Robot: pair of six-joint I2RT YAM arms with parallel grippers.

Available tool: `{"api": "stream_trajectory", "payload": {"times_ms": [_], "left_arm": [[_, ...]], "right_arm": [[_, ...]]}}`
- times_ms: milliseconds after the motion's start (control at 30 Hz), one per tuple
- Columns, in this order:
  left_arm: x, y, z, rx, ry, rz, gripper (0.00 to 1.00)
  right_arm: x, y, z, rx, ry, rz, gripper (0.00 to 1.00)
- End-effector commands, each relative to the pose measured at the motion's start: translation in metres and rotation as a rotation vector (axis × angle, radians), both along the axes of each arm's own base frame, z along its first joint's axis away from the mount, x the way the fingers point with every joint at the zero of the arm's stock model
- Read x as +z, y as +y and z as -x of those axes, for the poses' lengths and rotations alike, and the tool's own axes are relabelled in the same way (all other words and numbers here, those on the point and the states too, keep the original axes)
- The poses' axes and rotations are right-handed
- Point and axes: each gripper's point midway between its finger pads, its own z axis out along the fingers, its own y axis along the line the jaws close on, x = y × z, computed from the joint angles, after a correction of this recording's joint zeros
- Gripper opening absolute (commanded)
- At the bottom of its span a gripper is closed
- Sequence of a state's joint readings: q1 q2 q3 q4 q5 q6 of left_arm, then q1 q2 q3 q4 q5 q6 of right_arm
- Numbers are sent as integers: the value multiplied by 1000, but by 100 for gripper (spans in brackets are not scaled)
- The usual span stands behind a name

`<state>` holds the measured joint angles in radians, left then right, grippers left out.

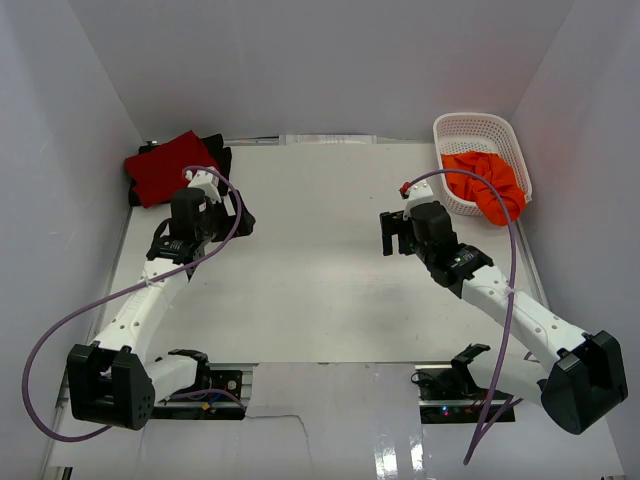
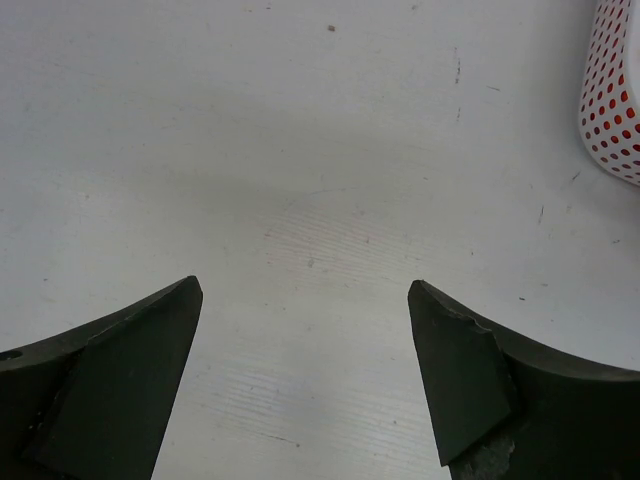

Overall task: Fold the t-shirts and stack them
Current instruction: Grab crumpled tshirt from bin with the right arm

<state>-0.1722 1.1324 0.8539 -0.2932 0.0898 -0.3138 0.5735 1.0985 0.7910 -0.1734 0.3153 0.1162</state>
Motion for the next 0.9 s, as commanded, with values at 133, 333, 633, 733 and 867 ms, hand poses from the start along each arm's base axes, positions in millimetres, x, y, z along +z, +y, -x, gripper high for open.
{"api": "stream_trajectory", "payload": {"times_ms": [133,333,633,733,867], "left_arm": [[28,-2,-2,-20,-71,9,98],[27,-2,-1,-19,-71,10,98],[31,-2,-1,-22,-81,6,98],[33,0,1,-15,-92,-1,98],[34,2,1,-6,-98,-8,98]], "right_arm": [[24,2,-8,0,-75,-20,90],[24,-55,-62,-311,51,-90,90],[14,-157,-148,-764,110,94,90],[0,-174,-169,-787,156,25,91],[-21,-204,-183,-852,191,54,91]]}}
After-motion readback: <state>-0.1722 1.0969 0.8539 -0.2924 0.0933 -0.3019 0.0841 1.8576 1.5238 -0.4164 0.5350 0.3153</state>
